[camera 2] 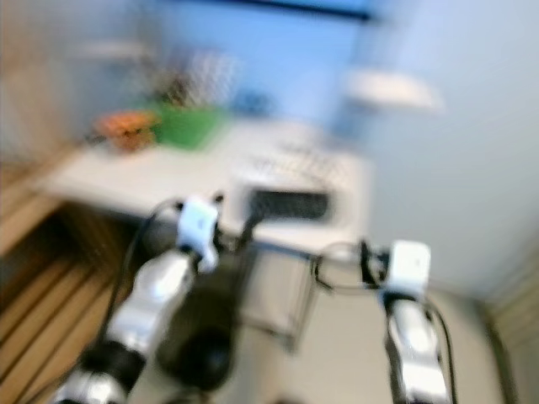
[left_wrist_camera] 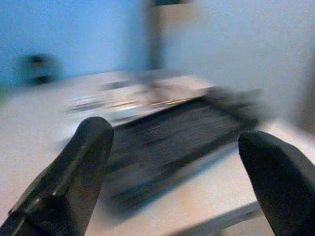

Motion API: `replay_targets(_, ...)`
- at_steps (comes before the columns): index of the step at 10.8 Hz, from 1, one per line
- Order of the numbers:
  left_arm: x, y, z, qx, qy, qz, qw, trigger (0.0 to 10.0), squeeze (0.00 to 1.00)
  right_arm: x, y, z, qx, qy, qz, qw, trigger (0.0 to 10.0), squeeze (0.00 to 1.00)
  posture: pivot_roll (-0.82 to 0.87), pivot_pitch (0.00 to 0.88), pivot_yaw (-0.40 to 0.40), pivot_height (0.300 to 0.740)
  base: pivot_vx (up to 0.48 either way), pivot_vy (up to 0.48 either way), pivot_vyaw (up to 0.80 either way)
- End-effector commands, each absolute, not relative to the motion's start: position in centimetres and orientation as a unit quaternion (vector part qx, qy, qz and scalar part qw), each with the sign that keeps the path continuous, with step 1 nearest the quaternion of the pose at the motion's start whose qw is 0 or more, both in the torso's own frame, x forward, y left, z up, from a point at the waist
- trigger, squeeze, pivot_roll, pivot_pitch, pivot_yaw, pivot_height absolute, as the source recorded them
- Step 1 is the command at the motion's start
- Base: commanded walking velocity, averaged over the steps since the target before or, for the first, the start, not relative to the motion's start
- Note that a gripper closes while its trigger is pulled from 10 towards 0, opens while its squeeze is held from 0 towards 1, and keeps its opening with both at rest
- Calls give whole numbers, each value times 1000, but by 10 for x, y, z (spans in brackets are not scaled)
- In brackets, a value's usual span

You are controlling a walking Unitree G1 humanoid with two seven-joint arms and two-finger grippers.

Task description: Clean up the room

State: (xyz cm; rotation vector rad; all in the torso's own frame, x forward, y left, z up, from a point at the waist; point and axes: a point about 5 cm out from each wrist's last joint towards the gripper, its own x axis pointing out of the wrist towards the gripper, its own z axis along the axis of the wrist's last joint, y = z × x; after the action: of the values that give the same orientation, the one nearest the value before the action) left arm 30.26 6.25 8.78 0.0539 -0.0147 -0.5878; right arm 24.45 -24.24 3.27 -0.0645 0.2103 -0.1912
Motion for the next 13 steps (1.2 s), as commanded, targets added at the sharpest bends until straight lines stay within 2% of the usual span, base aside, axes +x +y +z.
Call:
replay_targets(1,303,65,88,33,-10,-285,958,10000,0,248,-239,34,-26,95,-91,991,10000,0,2,0,-44,740,0,0,-706)
replay_targets(2,304,73,87,28,-12,-263,964,10000,0,249,-238,35,-12,91,-90,992,10000,0,3,0,-47,740,0,0,-712)
replay_targets(4,302,118,91,-34,-41,-136,989,10000,0,250,-240,43,47,58,-98,992,10000,0,6,0,-40,740,0,0,-697)
replay_targets(5,298,132,92,-37,-45,-99,993,10000,0,249,-242,44,55,48,-102,992,10000,35,9,0,-38,740,0,0,-669)
replay_targets(7,297,126,92,-10,-41,-112,993,10000,0,248,-239,42,53,49,-99,993,10000,59,17,0,-35,740,0,0,-663)
replay_targets(10,305,124,97,-9,-42,-103,994,10000,0,265,-223,48,48,46,-37,997,10000,20,10,0,-30,740,338,-338,0)
replay_targets(13,303,116,94,-7,-37,-117,992,10000,0,272,-219,52,41,48,-12,998,10000,20,17,0,-41,740,335,-340,0)
